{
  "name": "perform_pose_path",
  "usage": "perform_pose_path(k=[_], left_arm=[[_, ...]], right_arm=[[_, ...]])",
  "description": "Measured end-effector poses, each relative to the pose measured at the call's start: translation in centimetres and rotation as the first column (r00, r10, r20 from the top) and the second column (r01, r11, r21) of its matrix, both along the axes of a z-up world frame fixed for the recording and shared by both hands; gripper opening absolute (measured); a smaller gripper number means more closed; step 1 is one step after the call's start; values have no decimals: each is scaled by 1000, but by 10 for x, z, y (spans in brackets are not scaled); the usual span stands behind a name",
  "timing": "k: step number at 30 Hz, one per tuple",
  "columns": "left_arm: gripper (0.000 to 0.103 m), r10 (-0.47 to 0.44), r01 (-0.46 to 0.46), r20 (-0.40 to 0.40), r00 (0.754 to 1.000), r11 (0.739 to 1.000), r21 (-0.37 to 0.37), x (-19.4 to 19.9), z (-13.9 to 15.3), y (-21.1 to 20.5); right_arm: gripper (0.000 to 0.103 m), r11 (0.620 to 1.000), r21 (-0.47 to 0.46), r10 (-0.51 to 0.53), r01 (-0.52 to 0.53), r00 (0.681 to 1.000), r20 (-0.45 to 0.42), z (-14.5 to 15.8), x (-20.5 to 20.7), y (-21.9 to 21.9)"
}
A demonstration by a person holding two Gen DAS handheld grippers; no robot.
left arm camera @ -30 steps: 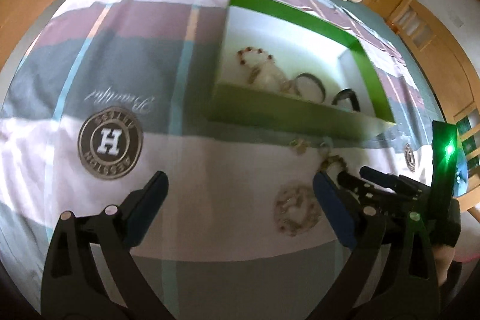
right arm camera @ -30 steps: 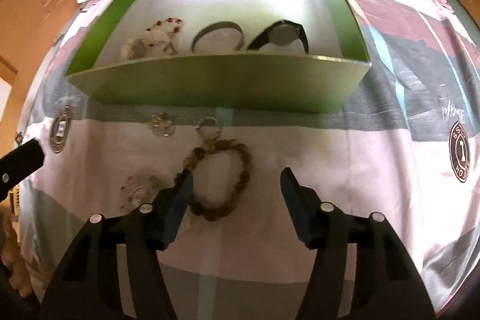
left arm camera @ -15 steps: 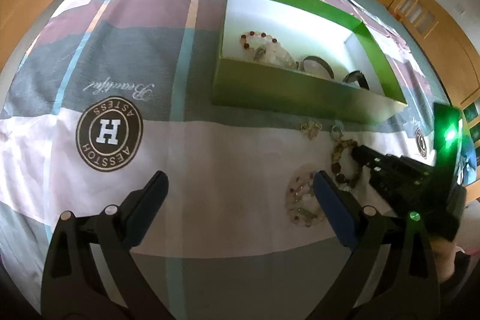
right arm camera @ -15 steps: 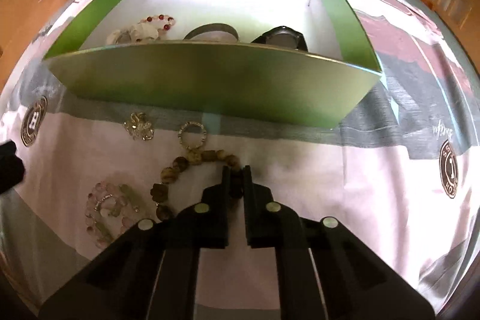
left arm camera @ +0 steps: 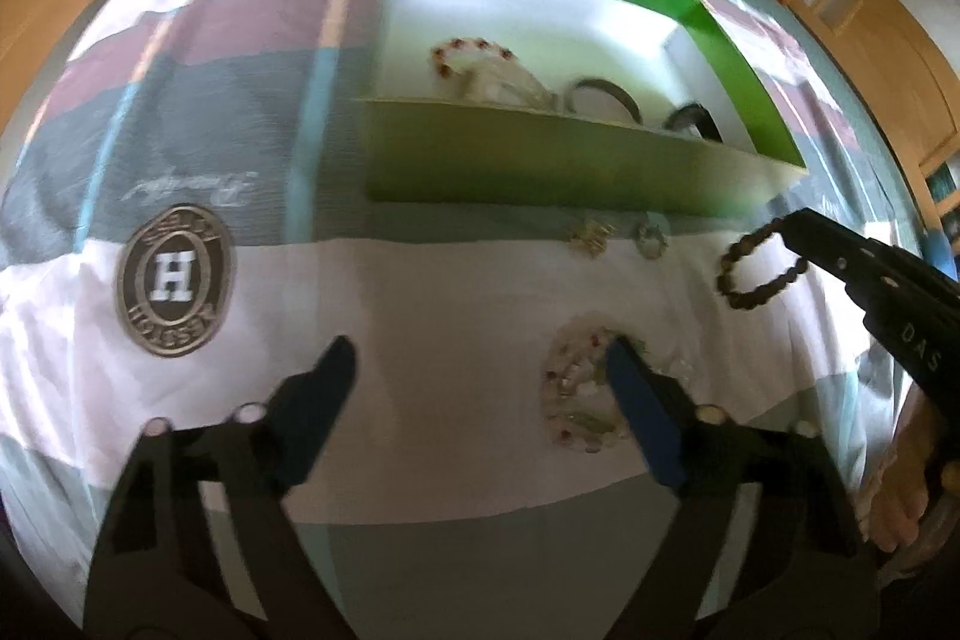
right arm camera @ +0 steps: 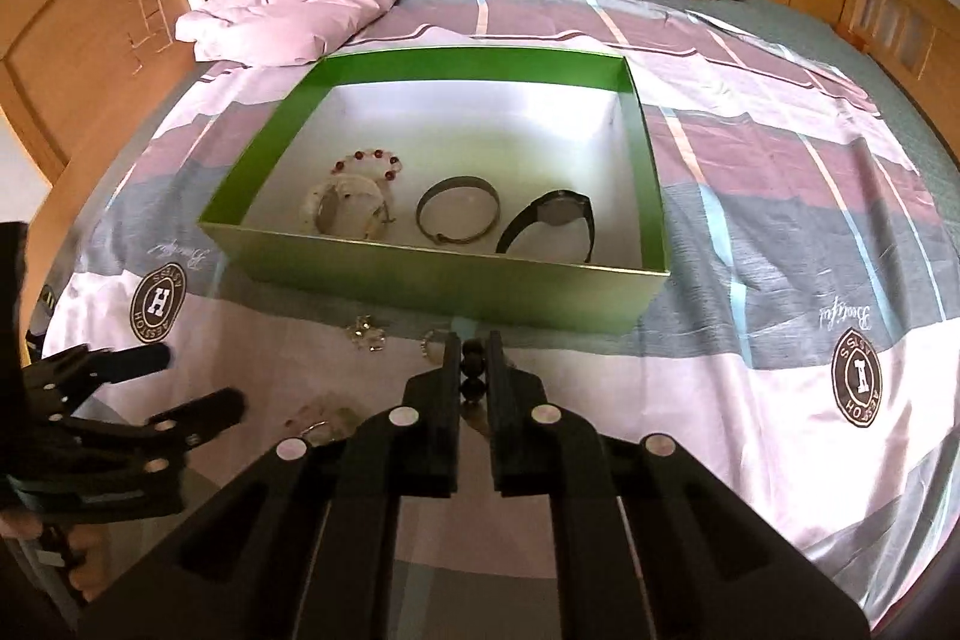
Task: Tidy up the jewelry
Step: 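Grasp the pink crystal bracelet with the left tool while the right tool holds the brown beads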
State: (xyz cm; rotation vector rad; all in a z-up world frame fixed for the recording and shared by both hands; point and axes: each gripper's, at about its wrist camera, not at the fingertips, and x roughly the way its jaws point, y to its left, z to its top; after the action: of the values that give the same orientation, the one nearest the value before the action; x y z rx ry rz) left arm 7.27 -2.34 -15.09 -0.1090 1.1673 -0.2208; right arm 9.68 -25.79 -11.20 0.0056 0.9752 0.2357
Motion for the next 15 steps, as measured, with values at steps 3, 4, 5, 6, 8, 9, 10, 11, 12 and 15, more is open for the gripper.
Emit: perform_pose_path(k=[3, 4, 5, 6, 8, 9, 10, 11, 12, 15], left_arm=[[68, -45, 43, -38, 998, 998, -40, 4, -7, -10], [64, -62, 59, -49, 997, 997, -46, 5, -10, -13], [56, -77, 74, -57, 995, 996, -46, 7, -13, -16], [50, -87, 84, -66, 994, 996, -39, 8, -17, -18], [48, -86, 84, -76, 993, 996, -25, 9, -23, -19], [47, -84, 83, -85, 993, 996, -17, 11, -26, -19], [46, -84, 83, -91, 992, 996, -17, 12, -29, -18], [44, -82, 80, -95, 992, 997, -18, 13, -31, -17], [44, -78, 76, -96, 992, 997, -23, 14, -32, -16], [44, -87, 87, -90, 992, 996, -11, 15, -32, -18]], right_arm=[[8, 1000, 21, 8, -8, 999, -33, -8, -1, -2], [8, 1000, 23, 7, -6, 999, -41, -10, 0, -2], [8, 1000, 22, 3, -2, 999, -45, -11, 1, -2], [8, 1000, 21, 0, 0, 999, -47, -12, -1, -3], [8, 1000, 23, -10, 11, 998, -55, -15, 1, -5], [8, 1000, 28, -13, 15, 998, -61, -16, 2, -7], [8, 999, 30, -15, 17, 998, -65, -17, 2, -7], [8, 999, 33, -17, 19, 998, -67, -17, 2, -8], [8, 999, 35, -19, 21, 997, -69, -18, 2, -8], [8, 999, 37, -16, 19, 997, -74, -19, 2, -8]])
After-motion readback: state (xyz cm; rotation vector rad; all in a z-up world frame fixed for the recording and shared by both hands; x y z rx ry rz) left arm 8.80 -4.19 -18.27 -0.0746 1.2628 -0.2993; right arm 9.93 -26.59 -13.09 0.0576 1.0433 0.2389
